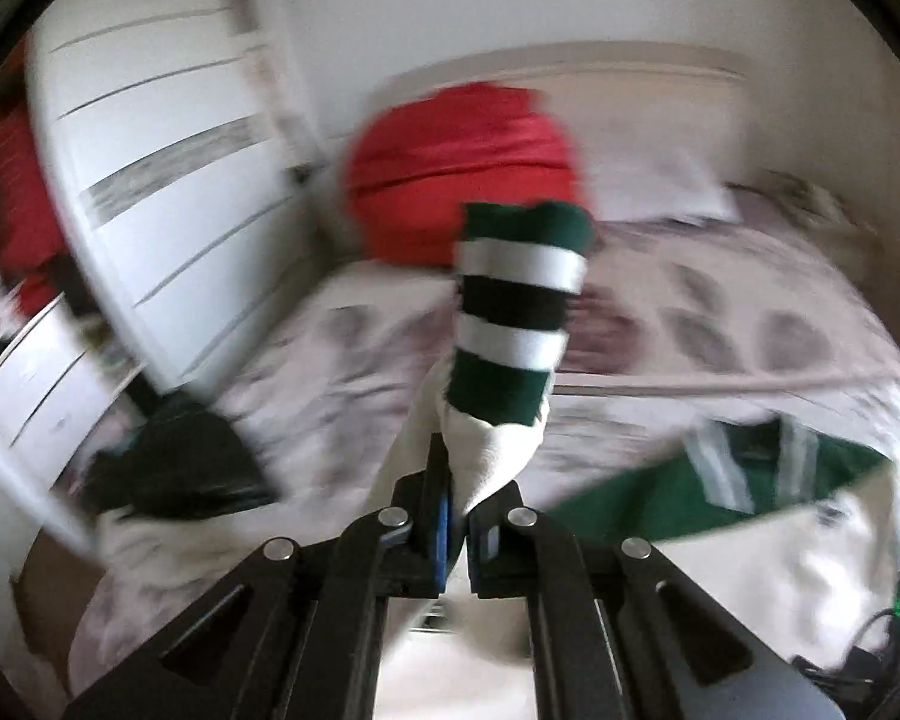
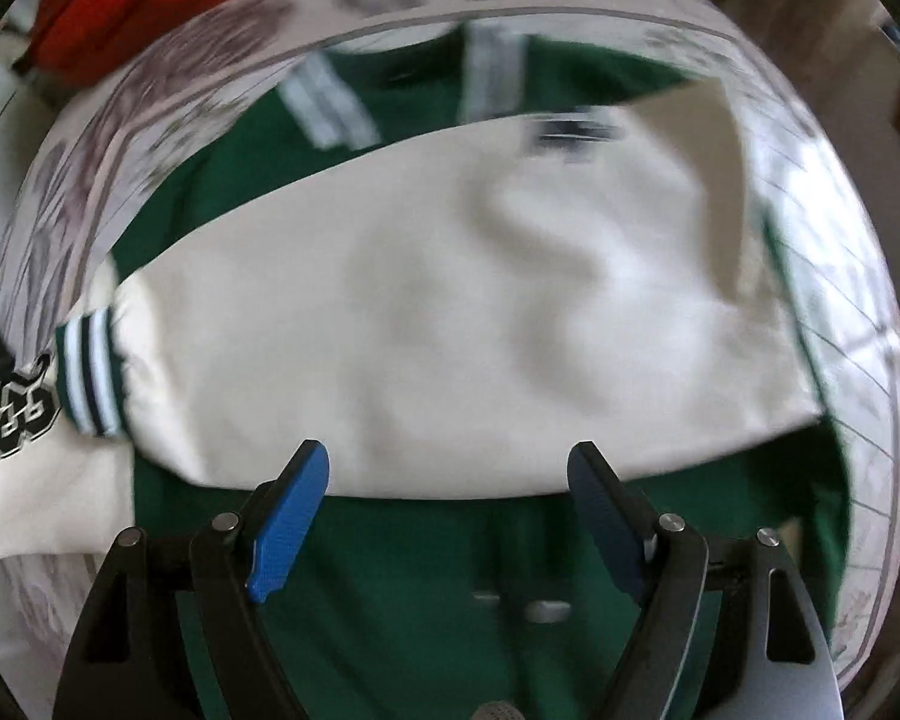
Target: Fold large clothes
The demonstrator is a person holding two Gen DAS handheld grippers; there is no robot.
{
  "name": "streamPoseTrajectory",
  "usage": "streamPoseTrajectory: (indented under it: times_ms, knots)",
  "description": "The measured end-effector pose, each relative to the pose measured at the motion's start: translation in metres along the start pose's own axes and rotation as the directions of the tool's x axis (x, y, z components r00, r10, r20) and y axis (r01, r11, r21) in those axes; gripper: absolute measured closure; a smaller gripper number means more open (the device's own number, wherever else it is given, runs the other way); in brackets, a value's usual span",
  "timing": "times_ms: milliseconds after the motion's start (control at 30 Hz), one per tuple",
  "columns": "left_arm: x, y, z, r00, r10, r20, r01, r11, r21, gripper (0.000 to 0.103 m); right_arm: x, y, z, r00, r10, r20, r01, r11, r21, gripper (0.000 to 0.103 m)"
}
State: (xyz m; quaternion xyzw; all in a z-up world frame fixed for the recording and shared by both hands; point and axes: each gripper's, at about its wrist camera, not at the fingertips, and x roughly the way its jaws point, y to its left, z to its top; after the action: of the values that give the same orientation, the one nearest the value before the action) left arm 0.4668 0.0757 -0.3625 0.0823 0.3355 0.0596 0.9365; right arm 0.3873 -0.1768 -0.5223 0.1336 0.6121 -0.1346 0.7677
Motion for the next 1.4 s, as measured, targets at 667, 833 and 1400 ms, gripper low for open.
streamPoseTrajectory:
  times_ms: [667, 833, 1400]
  knots:
    - [-0.004, -0.317, -0.12, 0.83, -0.388, -0.4, 0.505, 0.827, 0.246, 0.055, -0.019, -0.273, -0.098, 0.989, 0.088, -0.119, -0.052, 0.958, 0.281, 0.019]
    - [-0.029, -0.238, -0.106, 0.829, -0.427, -0.362, 0.455, 0.891, -0.01, 0.011, -0.047, -0.278, -0.071, 0.983, 0.175, -0.047, -0.152, 0.937, 0.314, 0.019]
    - [0.12, -0.094, -0.148, 0.87, 0.054, -0.49, -0.061, 0.998, 0.0, 0.009, 0.039, -0.161, 0.087, 0.983, 0.178, 0.042, -0.182, 0.975, 0.127, 0.097]
